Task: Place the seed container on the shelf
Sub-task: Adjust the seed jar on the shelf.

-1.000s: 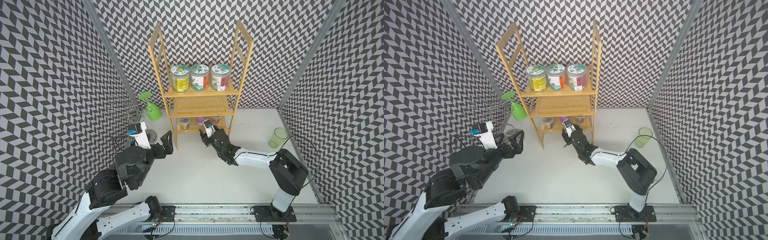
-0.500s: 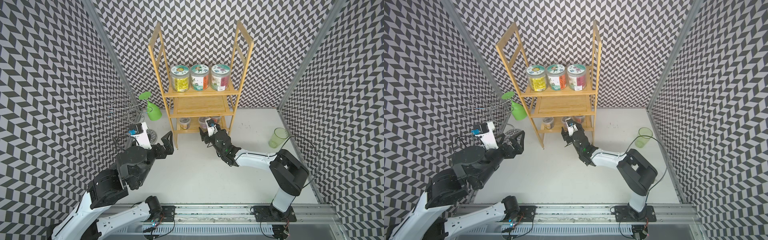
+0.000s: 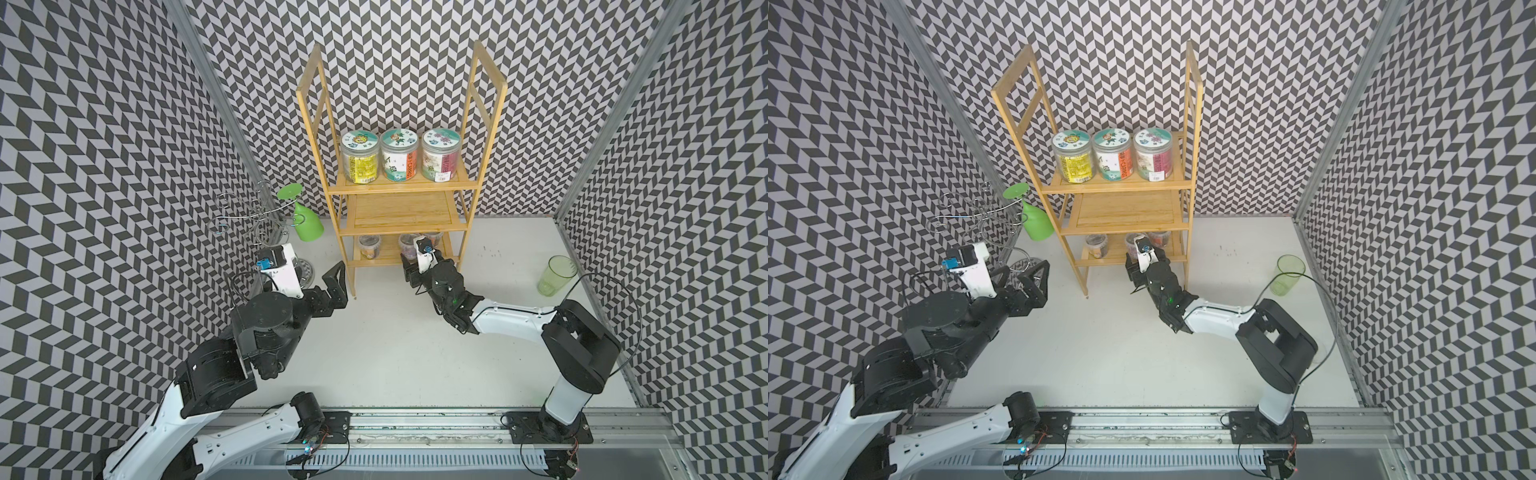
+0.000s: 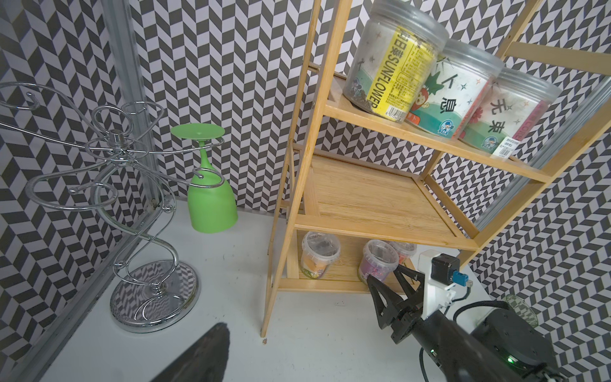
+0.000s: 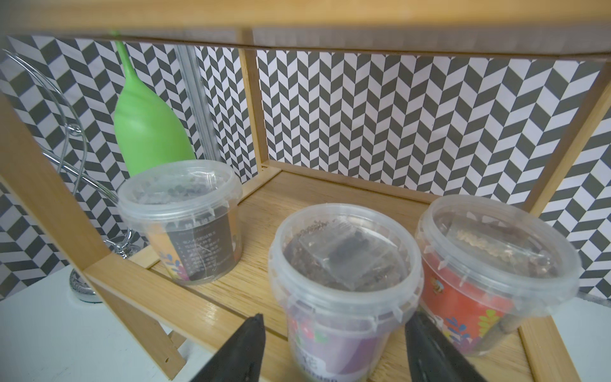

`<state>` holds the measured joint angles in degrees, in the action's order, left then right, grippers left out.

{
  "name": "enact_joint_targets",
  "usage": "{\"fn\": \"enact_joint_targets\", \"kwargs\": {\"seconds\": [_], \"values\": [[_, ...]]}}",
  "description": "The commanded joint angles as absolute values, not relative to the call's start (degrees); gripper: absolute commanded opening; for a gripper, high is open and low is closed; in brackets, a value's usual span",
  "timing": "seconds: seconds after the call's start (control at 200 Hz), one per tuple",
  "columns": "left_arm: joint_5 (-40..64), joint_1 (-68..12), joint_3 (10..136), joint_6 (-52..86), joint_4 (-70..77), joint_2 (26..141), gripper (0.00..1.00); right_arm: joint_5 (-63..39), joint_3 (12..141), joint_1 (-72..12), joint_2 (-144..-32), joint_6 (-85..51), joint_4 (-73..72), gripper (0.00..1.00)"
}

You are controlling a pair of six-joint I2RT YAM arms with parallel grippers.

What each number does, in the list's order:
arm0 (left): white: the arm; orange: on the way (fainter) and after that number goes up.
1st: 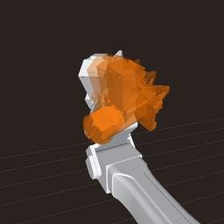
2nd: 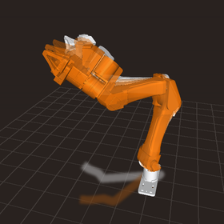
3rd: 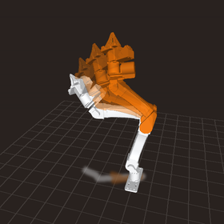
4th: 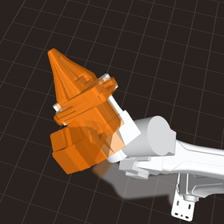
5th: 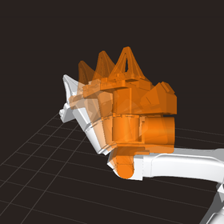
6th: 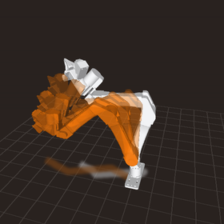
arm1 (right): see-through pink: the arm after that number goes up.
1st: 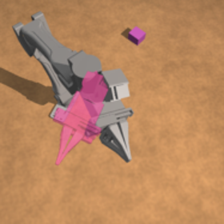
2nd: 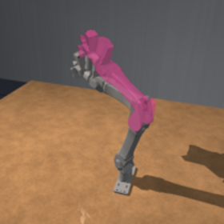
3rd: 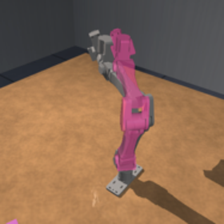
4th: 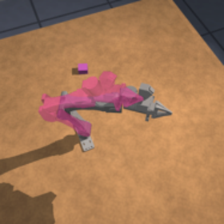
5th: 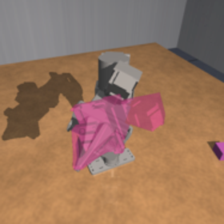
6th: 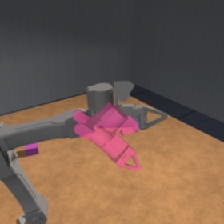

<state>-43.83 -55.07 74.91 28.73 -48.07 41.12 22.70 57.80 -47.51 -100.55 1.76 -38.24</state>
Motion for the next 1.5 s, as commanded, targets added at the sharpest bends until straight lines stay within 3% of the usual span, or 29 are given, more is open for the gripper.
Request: {"fn": "enact_joint_targets", "kwargs": {"seconds": [0.0,0.2,0.716,1.337,1.492], "values": [[-43.5,-54.8,76.1,28.1,-47.7,40.5,0.99,22.4,59.4,-47.9,-102.7,0.8,-44.0,0.66],[-43.5,-54.8,76.3,28.6,-48.6,40.2,1.0,22.3,63.2,-47.9,-105.5,1.3,-43.3,0.6],[-44.0,-54.8,76.3,28.2,-48.3,40.3,1.0,23.7,67.4,-47.9,-109.8,-0.3,-40.2,0.59],[-43.7,-54.8,75.9,27.9,-47.8,40.4,1.0,21.2,58.9,-48.0,-98.0,2.3,-38.2,0.72],[-44.0,-54.8,75.9,27.1,-47.3,40.5,1.0,17.7,56.6,-48.7,-91.1,0.4,-29.4,0.72]]}}
